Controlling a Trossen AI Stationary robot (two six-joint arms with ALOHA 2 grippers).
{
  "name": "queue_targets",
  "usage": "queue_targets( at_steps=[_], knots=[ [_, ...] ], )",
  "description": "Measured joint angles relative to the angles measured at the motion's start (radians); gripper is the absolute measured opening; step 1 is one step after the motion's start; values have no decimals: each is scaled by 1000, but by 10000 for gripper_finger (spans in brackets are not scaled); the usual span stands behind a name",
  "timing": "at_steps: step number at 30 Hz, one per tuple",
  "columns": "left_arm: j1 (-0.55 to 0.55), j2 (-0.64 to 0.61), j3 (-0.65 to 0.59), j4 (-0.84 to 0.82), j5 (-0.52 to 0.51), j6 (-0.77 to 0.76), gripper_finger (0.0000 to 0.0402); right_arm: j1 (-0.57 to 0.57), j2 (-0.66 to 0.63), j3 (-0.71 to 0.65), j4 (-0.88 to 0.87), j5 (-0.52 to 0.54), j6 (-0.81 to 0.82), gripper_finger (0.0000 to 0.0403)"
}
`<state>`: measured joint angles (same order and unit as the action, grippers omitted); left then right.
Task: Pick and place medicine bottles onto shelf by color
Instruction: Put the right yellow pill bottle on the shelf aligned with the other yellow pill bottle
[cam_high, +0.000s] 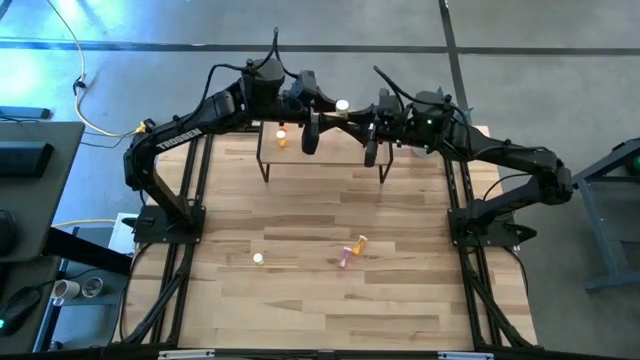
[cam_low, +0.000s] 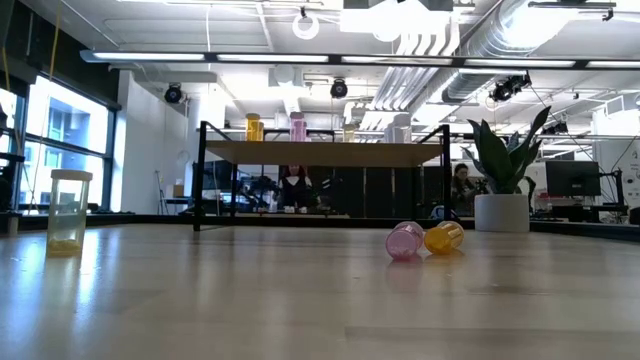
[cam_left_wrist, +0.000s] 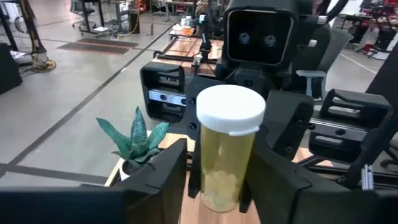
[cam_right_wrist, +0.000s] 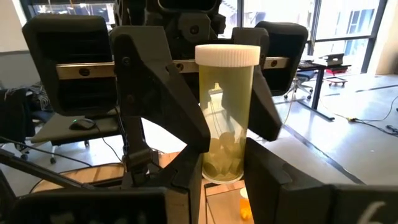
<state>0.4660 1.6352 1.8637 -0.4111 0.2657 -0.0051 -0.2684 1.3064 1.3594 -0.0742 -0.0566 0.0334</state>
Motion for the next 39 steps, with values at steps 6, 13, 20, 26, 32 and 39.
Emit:
queue_targets(
  at_steps=[6, 13, 20, 26, 32, 39],
  knots=[
    [0, 0, 0, 2, 3, 11, 107, 0, 0, 0, -1, -1, 0, 76],
    [0, 0, 0, 4, 3, 17, 95, 0, 0, 0, -1, -1, -9, 79],
    [0, 0, 0, 4, 3, 41, 94, 0, 0, 0, -3, -3, -8, 90],
    [0, 2, -2, 0, 0, 43, 93, 0, -1, 0, -24, 16, -14, 97],
    [1, 2, -2, -18, -39, 62, 93, 0, -2, 0, -70, 38, -14, 140],
    [8, 2, -2, -35, -73, 88, 93, 0, -24, 0, -160, 81, -7, 173]
  ],
)
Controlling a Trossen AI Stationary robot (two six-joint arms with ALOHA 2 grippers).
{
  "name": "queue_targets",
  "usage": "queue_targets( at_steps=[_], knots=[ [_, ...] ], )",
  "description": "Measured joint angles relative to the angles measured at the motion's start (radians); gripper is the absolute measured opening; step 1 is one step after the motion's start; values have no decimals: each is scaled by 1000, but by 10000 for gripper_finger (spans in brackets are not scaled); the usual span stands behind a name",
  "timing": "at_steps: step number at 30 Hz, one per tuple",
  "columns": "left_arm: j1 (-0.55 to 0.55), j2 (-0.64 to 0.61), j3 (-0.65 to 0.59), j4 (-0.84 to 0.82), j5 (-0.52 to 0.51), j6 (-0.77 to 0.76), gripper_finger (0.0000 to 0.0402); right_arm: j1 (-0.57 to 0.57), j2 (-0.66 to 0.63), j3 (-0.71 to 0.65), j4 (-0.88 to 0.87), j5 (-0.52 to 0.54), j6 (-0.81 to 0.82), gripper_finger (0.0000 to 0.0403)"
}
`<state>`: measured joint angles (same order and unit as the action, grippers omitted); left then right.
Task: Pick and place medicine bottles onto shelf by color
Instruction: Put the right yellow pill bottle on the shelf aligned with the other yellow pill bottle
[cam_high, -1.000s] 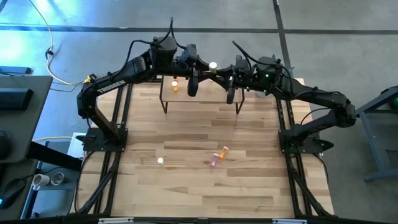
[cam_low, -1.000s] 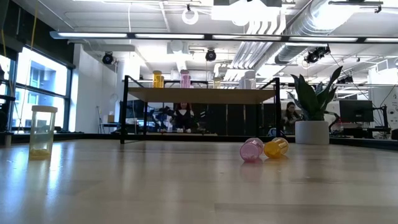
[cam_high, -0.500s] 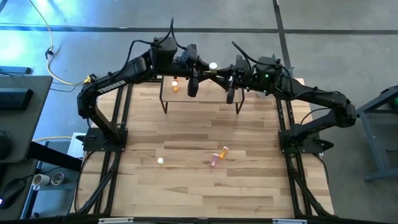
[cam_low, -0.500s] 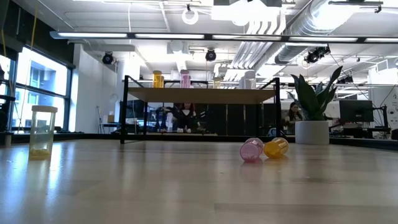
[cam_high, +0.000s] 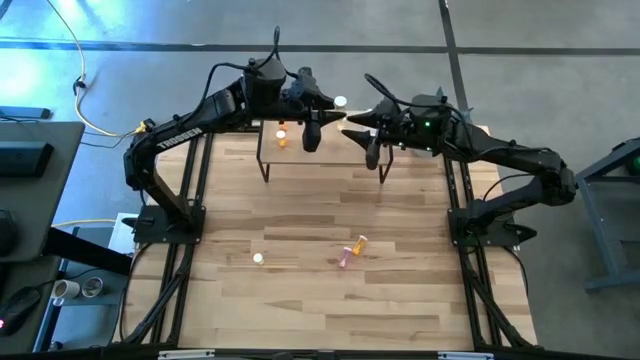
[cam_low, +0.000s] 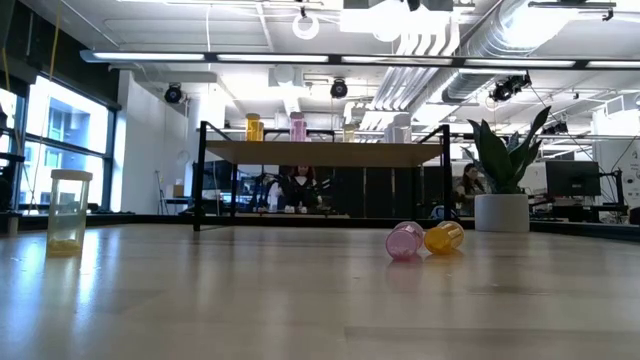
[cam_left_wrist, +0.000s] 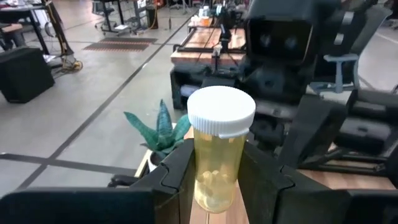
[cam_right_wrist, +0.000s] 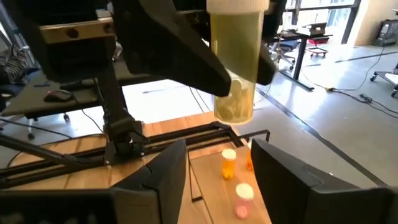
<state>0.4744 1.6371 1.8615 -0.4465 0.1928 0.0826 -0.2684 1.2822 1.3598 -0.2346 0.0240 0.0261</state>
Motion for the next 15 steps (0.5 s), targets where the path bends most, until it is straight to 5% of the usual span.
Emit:
queue_targets(
  at_steps=[15],
  knots=[
    [-6, 0, 0, -137, 5, 44, 93, -77, -121, 0, 44, -39, -114, 174]
  ],
)
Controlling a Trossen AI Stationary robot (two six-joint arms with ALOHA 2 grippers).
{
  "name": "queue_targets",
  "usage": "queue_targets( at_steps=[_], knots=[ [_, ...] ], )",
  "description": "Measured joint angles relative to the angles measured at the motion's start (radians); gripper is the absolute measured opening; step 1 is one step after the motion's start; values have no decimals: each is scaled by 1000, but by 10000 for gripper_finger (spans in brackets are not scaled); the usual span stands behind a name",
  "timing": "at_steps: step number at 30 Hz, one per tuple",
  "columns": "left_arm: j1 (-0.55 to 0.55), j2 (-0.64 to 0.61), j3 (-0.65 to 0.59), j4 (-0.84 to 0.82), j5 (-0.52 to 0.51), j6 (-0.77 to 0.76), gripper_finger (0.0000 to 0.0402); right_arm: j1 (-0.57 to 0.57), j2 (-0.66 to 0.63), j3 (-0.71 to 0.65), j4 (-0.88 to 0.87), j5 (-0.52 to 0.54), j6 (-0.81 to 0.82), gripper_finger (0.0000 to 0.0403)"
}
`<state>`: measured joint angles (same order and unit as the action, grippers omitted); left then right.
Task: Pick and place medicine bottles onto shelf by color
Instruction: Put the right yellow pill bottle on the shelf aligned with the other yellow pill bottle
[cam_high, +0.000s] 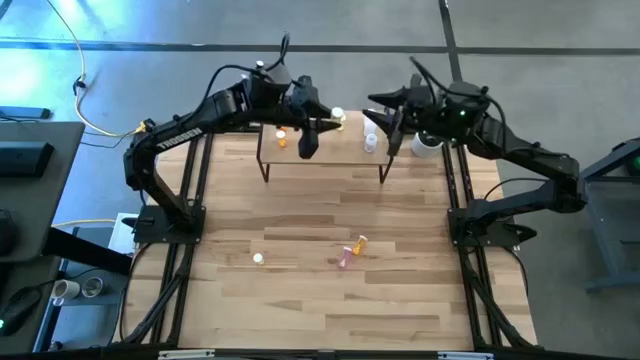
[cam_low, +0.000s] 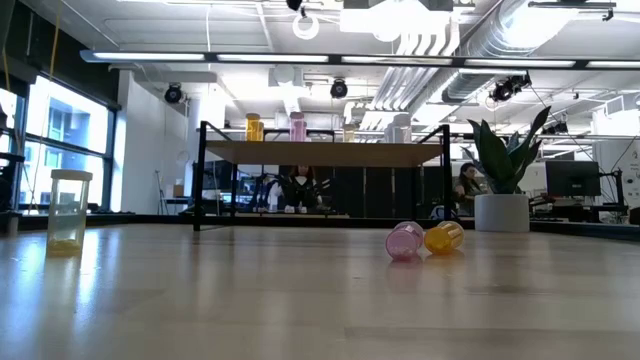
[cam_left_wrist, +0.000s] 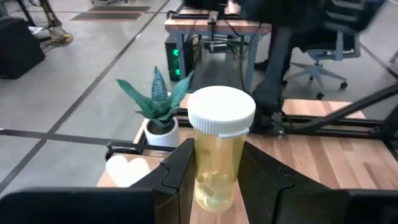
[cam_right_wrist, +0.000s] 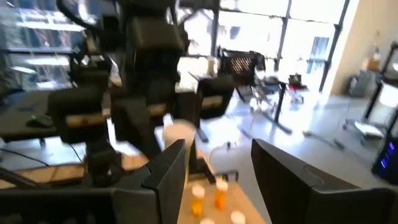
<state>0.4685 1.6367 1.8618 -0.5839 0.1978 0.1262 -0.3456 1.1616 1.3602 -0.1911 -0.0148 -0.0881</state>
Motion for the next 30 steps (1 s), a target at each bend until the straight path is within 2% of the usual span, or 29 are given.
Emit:
queue_targets(
  at_steps=[7, 10, 15, 22, 30],
  knots=[
    [-35, 3, 0, 1, 7, 3, 93, -52, 25, 0, 127, -195, 10, 174],
    [-40, 20, 2, 2, 44, 8, 93, -68, 40, 0, 173, -252, 30, 174],
    [-40, 58, 2, 3, 80, -9, 93, -73, 63, 1, 156, -287, 57, 174],
    [-45, 90, 1, 5, 79, 7, 93, -73, 78, 1, -23, -289, 63, 174],
    [-45, 117, 1, 15, 59, 9, 93, -73, 86, 1, -94, -289, 89, 174]
  ],
)
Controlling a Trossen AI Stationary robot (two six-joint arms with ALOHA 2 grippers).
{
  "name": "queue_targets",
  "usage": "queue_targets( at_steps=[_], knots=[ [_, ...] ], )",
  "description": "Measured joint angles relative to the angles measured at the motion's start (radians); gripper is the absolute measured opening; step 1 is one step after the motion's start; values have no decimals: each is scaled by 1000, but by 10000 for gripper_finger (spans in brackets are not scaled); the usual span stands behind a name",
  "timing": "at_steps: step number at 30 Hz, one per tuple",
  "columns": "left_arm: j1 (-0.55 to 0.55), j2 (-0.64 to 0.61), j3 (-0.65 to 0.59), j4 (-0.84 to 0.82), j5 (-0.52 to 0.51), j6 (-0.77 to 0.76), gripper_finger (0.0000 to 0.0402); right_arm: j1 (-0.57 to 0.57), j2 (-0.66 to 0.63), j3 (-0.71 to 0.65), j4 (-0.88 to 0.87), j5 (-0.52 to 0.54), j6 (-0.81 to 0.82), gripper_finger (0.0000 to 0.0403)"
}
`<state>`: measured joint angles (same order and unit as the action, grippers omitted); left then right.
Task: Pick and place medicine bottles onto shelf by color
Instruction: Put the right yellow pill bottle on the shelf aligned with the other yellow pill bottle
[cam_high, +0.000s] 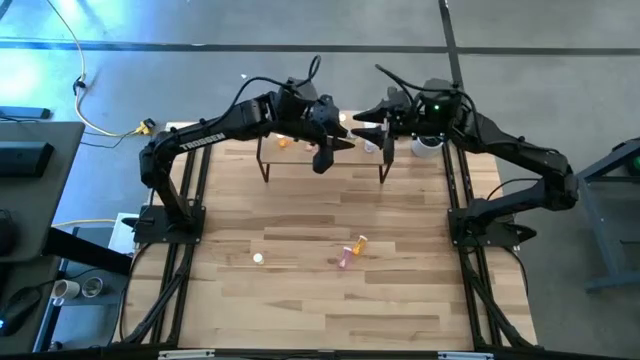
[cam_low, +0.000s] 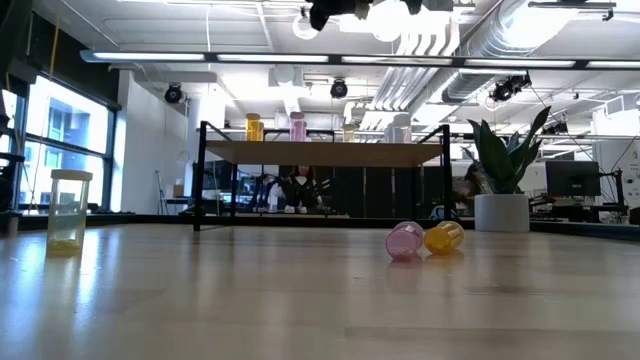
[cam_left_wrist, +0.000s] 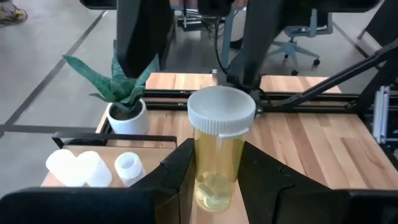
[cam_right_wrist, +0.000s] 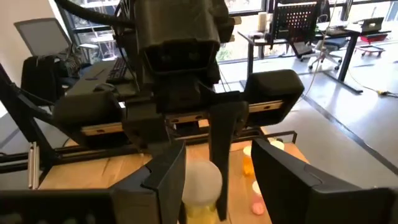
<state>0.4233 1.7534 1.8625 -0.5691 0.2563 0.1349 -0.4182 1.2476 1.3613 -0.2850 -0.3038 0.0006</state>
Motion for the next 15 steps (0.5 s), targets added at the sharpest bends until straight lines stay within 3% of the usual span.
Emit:
queue_targets(
  at_steps=[15],
  knots=[
    [0, 32, 0, 22, -6, 0, 93, 2, 19, 0, -109, -1, 26, 174]
  ],
)
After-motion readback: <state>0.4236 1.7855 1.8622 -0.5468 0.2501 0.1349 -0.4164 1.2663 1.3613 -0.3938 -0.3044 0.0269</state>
